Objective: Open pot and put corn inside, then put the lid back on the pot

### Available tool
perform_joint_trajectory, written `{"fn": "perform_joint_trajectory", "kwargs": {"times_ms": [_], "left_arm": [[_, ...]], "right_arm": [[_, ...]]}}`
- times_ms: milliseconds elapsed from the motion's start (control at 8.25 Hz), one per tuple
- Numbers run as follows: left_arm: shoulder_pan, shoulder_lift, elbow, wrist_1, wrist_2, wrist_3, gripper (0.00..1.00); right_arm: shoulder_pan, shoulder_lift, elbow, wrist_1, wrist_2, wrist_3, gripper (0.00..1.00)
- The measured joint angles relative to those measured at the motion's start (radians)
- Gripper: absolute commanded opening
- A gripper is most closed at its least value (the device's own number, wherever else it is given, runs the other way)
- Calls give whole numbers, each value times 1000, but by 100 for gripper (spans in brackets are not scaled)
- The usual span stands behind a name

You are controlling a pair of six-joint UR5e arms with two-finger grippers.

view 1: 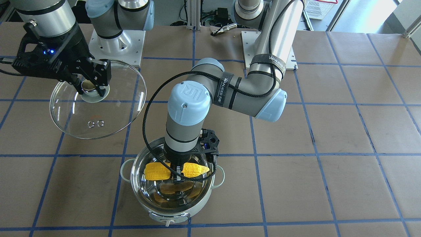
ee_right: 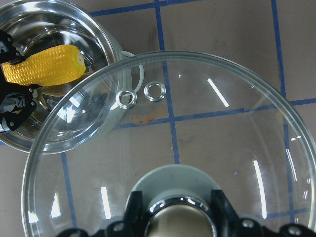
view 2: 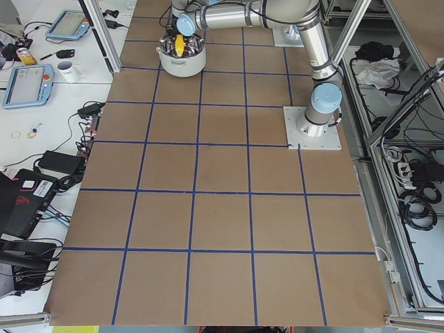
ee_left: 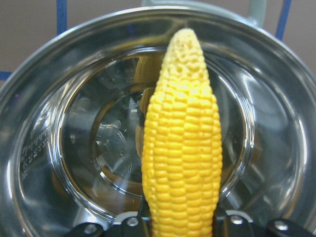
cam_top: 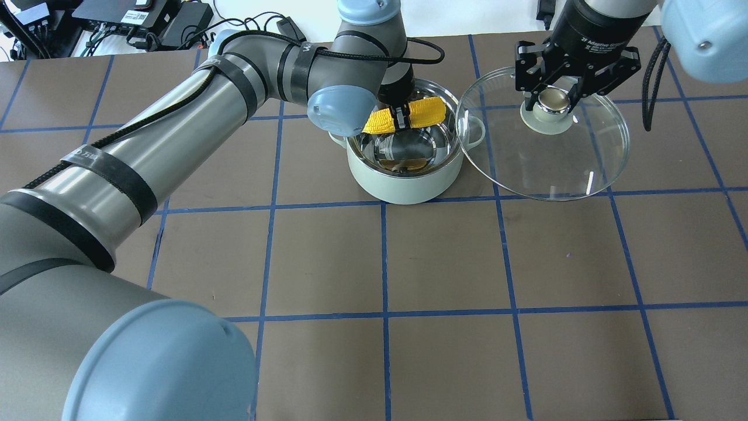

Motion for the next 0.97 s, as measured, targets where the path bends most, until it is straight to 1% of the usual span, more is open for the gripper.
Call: {"fn": "perform_joint_trajectory", "kwargs": {"times_ms": [121, 242, 364, 485, 727, 970], "left_arm": [[-1, -1, -6, -1, 2, 1, 74], [-2, -1, -10, -2, 5, 2, 88], [-2, -3, -13, -2, 6, 2, 92], [-3, -3, -13, -2, 9, 2, 92], [-4, 6, -11, -2, 33, 5, 98], [-1, 32, -8, -2, 49, 12, 99]], "right_arm": [[0, 0, 0, 0, 1, 0, 29], [0, 0, 0, 1, 0, -1, 29], [0, -1, 0, 1, 0, -1, 29], [0, -1, 1, 1, 0, -1, 29], [1, -1, 1, 1, 0, 0, 29], [2, -1, 1, 1, 0, 1, 29]]}}
